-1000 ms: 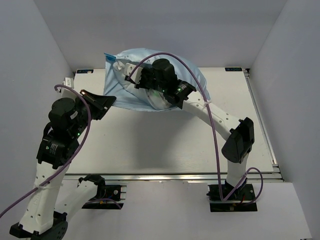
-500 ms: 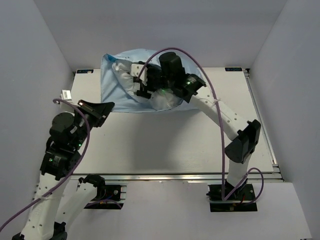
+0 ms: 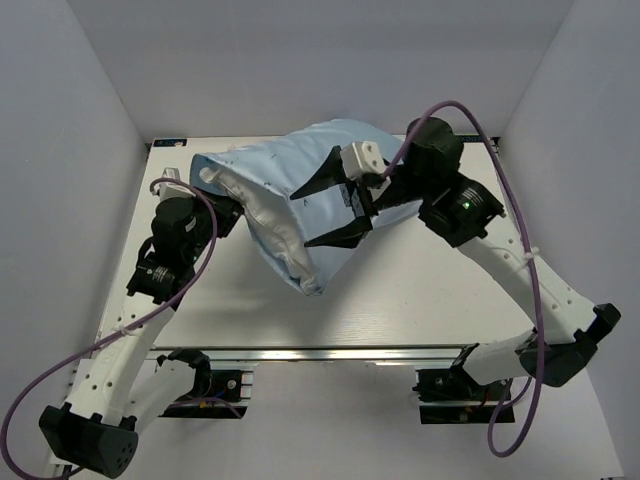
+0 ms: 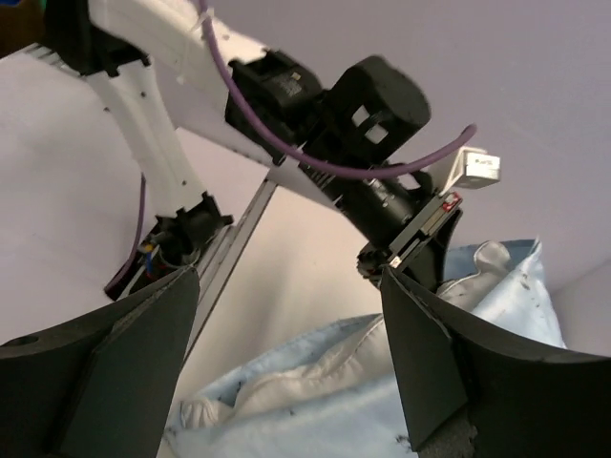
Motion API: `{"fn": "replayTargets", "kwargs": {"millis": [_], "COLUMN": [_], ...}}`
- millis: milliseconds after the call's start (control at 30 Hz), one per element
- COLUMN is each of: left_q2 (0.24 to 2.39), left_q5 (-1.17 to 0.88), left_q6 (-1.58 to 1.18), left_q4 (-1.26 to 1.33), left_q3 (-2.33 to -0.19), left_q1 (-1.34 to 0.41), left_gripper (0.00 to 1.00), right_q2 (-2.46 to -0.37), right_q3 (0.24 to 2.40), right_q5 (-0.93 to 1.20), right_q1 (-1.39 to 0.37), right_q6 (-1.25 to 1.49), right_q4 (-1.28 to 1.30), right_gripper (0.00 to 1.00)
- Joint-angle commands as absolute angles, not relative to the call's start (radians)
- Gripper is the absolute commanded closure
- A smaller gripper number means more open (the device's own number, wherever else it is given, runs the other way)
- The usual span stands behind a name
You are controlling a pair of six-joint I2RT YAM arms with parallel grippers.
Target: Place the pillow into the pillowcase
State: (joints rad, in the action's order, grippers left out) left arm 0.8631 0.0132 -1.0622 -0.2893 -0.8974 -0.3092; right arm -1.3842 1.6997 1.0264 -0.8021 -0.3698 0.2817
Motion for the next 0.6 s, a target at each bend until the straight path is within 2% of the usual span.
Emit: {"fn": "replayTargets", "kwargs": {"millis": [0, 233, 333, 433, 533, 567], "left_q2": [0.865, 0.937, 0.919, 0.882, 0.858, 0.851], "left_q5": [0.002, -0.048, -0.034, -0.043, -0.058, -0.058], "left_q6": [-1.057, -1.069, -1.057, -1.051, -1.054, -1.055], "left_q4": [-0.152, -0.113, -0.153, -0.192, -0.209, -0.212], "left_q3": [-0.916, -0.903, -0.911, -0.897, -0.876, -0.873], "left_q1": [-0.310, -0.298, -0.285, -0.261, -0.239, -0.235], "left_gripper": [1.00, 1.00, 1.00, 1.00, 1.00, 1.00], "right_q2": [-1.351, -1.405, -1.454, -1.547, -1.607, -1.621], "right_q3": [1.660, 1.548, 1.558, 1.617, 1.640, 1.658], "right_q5": [0.946, 0.452, 0.321, 0.318, 0.236, 0.227], "right_q1": [-0.810, -0.810, -0.810, -0.819, -0.864, -0.870], "right_q6": [-0.216, -0.308, -0.261, -0.252, -0.308, -0.314], "right_q4": [0.133, 0.109, 0.081, 0.095, 0.097, 0.103], "right_gripper": [0.18, 0.16, 0.16, 0.18, 0.29, 0.37]}}
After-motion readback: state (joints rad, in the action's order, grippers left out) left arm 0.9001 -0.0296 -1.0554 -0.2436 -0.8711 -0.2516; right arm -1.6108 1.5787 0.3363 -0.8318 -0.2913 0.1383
